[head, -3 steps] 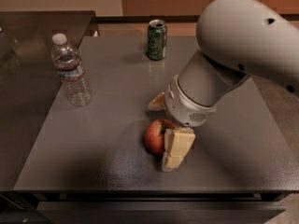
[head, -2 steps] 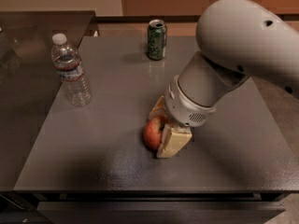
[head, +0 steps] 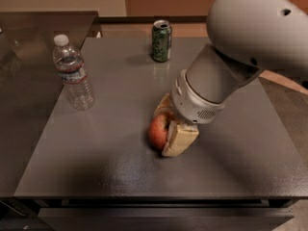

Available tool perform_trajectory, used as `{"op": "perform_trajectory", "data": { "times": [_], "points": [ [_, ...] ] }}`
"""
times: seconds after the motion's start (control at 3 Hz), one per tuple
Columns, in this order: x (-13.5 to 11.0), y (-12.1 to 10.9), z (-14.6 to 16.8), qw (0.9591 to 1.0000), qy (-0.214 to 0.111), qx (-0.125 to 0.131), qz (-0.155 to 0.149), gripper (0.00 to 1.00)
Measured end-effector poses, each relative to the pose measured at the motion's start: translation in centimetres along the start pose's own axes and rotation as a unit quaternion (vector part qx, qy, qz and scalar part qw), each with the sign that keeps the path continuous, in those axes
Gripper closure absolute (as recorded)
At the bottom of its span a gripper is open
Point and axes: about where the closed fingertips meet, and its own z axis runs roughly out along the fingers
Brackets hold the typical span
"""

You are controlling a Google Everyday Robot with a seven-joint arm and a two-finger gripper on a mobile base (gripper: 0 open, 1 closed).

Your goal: Pick apple

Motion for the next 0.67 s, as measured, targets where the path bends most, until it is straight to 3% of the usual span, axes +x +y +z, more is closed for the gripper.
{"op": "perform_trajectory", "data": {
  "times": [0.33,0.67],
  "points": [
    [-1.1,-1.0,-2.6,0.9998,-0.015,0.011,0.002,1.00],
    [-2.5,-2.3,-6.0,0.9992,-0.035,0.020,0.004,1.00]
  ]
}}
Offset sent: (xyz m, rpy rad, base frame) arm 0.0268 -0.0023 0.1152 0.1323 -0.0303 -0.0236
